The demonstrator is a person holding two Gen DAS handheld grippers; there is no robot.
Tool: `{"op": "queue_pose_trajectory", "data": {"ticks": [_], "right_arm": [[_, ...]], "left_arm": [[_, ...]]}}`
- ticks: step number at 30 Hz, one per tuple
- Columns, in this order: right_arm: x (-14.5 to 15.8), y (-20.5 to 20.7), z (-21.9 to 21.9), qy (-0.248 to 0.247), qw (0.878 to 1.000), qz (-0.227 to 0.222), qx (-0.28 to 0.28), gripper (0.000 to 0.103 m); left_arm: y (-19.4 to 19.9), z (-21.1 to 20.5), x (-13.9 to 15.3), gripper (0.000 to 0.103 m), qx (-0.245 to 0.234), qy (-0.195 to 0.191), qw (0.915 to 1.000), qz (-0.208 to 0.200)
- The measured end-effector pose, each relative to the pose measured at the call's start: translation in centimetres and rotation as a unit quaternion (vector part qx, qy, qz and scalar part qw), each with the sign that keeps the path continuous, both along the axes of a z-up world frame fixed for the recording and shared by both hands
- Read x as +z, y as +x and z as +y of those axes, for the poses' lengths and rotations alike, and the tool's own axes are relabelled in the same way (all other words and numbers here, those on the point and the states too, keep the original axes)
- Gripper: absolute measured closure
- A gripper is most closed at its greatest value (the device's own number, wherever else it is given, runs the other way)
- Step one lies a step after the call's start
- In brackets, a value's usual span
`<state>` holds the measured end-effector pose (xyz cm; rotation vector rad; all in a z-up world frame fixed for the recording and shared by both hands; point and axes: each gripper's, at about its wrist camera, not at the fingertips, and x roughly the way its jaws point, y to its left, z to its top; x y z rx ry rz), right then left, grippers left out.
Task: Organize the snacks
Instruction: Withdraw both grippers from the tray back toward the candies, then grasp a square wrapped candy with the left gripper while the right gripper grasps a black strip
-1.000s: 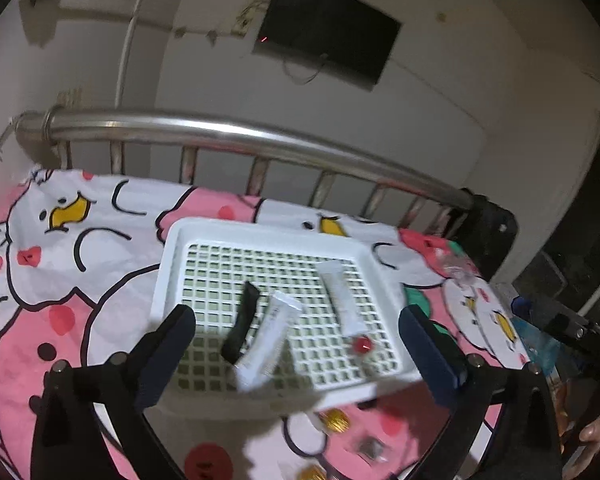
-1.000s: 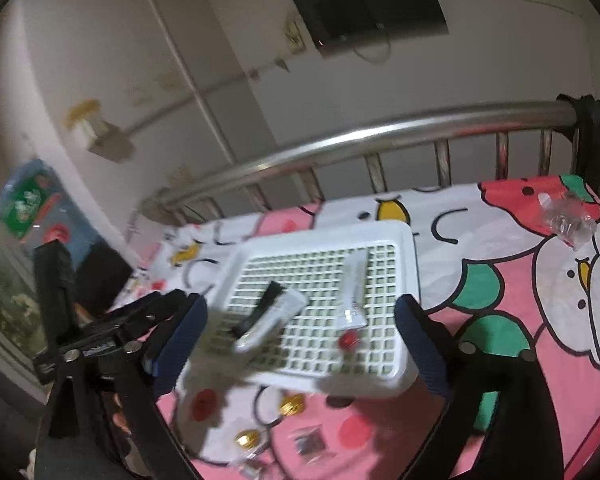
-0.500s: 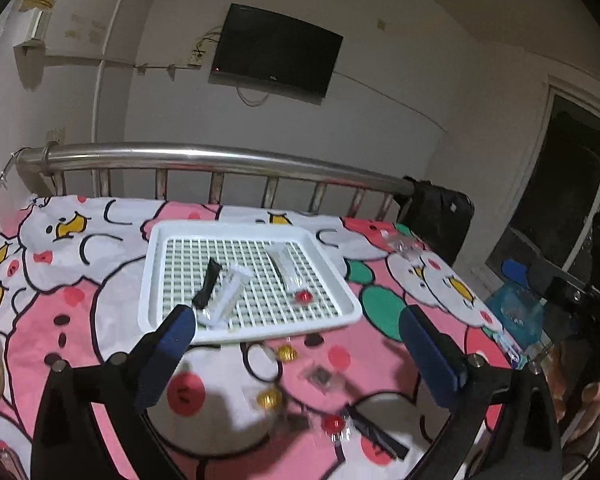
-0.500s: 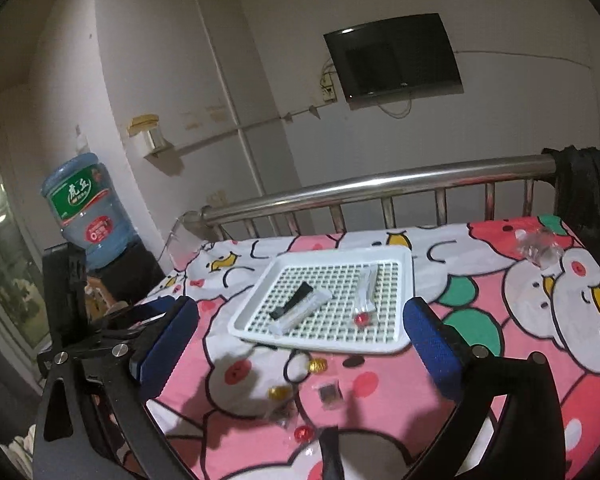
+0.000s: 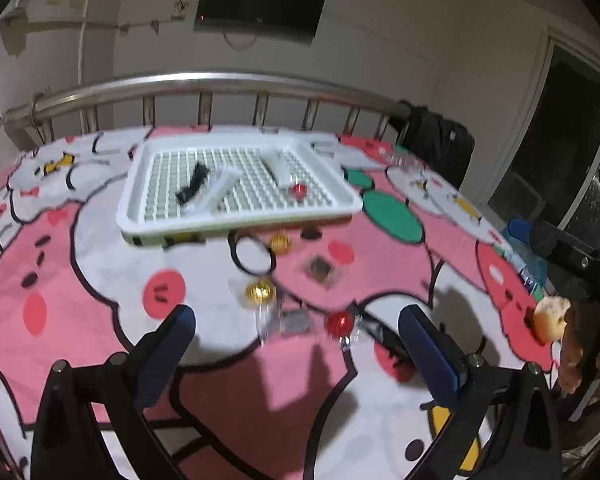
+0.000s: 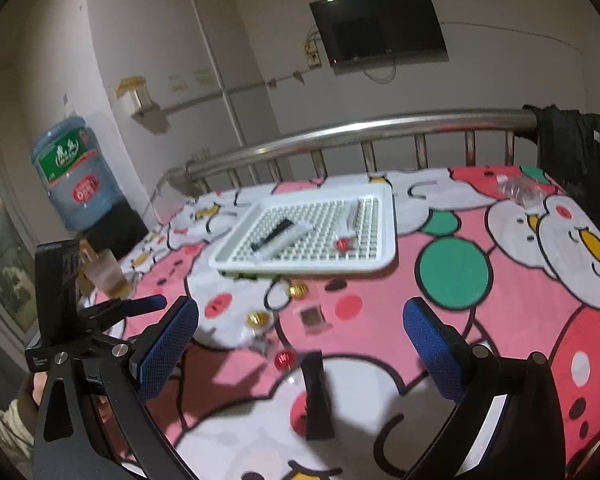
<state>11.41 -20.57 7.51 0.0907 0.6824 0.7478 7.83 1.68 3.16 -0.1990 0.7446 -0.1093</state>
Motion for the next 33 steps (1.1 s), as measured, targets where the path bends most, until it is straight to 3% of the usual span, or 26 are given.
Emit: {"op": "queue_pose_trajectory", "data": {"ticks": [8, 18, 22, 25, 28, 31, 33], "right_arm": [[-4.5, -0.3, 1.1, -0.044, 0.998, 0.039, 0.016, 0.004], [-8.7, 0.0, 2.8, -0.102, 0.991, 0.081, 0.041, 0.03], [-9.9, 0.1, 3.3, -0.119, 0.987, 0.093, 0.048, 0.038], [-10.5, 0.1, 3.6, -0.13, 0.986, 0.093, 0.049, 0.039], [-11.1, 0.2, 4.0, -0.14, 0.984, 0.097, 0.055, 0.051], [-11.3, 0.0, 4.4, -0.15, 0.983, 0.09, 0.057, 0.053], [-11.3, 0.0, 4.5, -0.155, 0.982, 0.087, 0.057, 0.055]], "left_arm": [[1.4, -1.1, -3.7, 0.008, 0.002, 0.009, 0.9989, 0.045], [3.5, -1.4, -6.0, 0.027, -0.001, 0.009, 0.9964, 0.084], [4.2, -1.8, -6.4, 0.028, 0.004, 0.011, 0.9964, 0.084], [4.8, -2.1, -6.6, 0.032, 0.003, 0.014, 0.9964, 0.084], [5.0, -2.2, -6.8, 0.041, 0.007, 0.021, 0.9962, 0.084], [5.2, -2.0, -6.8, 0.05, 0.011, 0.019, 0.9963, 0.083], [5.1, -2.0, -6.8, 0.05, 0.01, 0.02, 0.9964, 0.081]]}}
